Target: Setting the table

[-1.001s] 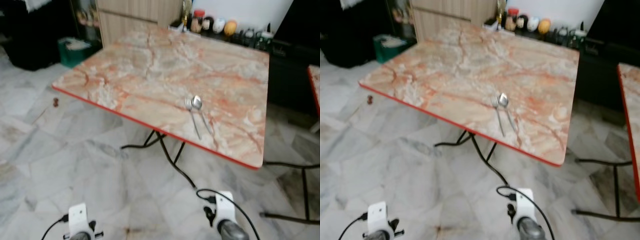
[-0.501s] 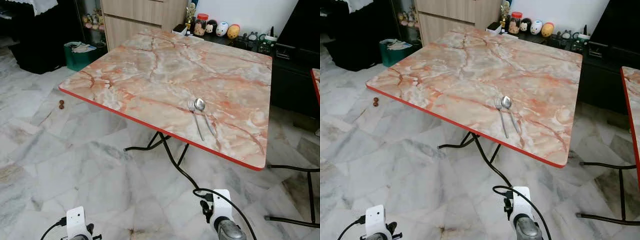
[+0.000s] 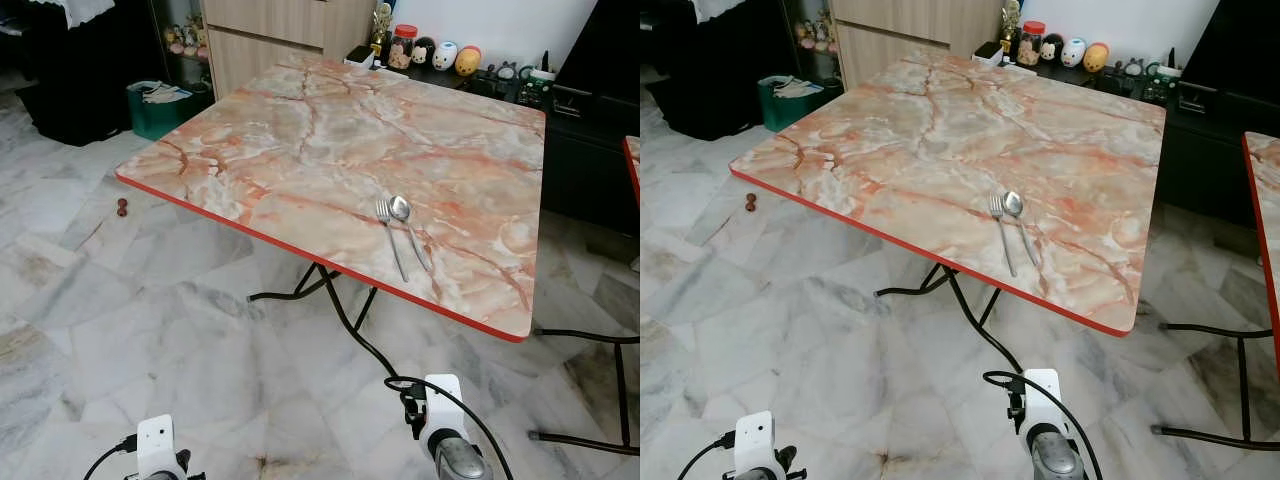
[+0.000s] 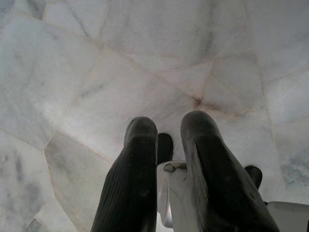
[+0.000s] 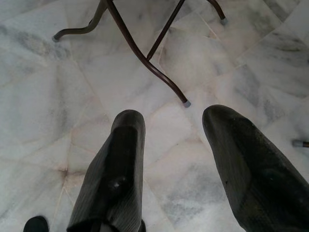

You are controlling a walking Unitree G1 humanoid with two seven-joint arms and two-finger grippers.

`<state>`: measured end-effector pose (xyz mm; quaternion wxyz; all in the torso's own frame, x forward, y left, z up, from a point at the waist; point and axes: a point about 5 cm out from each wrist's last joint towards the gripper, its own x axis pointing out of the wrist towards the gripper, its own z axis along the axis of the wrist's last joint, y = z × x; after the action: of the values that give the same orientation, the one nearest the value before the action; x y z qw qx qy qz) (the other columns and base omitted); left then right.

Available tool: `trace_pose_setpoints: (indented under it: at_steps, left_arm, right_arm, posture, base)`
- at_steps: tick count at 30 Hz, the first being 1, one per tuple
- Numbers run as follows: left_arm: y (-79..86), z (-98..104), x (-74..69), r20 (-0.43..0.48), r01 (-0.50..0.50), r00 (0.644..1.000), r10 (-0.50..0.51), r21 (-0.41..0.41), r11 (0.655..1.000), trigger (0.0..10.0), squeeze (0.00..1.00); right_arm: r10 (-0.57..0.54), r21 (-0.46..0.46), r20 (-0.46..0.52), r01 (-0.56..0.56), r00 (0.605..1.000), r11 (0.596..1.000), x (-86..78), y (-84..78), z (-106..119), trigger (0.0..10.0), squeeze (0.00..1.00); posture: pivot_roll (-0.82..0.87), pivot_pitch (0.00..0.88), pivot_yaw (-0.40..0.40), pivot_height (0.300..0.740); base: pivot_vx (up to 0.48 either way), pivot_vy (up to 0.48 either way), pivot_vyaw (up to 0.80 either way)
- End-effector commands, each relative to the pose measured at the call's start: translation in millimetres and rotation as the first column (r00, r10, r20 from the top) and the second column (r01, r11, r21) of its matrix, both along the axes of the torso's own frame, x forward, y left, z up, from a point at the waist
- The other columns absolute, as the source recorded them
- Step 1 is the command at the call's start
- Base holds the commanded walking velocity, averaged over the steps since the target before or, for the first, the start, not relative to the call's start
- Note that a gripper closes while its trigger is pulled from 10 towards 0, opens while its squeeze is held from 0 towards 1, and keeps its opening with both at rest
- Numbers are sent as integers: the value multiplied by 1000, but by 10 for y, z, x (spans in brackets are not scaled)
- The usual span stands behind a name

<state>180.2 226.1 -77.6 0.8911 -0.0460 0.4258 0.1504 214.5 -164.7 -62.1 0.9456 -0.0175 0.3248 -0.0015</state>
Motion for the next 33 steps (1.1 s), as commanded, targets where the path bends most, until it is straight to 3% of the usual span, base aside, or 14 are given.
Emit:
trace_pose_setpoints:
  at_steps: [1,33]
  left_arm:
    - [-19,-31,-52,-23,17,1000,-17,4,1000,10000,0]
    - [-51,-33,-42,-22,24,999,-24,8,1000,10000,0]
  right_arm:
    - [17,-27,13,-16,1000,999,-11,-40,5,10000,0]
    - [-14,-27,80,17,997,1000,30,-49,59,10000,0]
  posture:
    - [27,0,-91,740]
    - [20,6,-89,740]
  base:
    - [0,0,0]
    - [0,0,0]
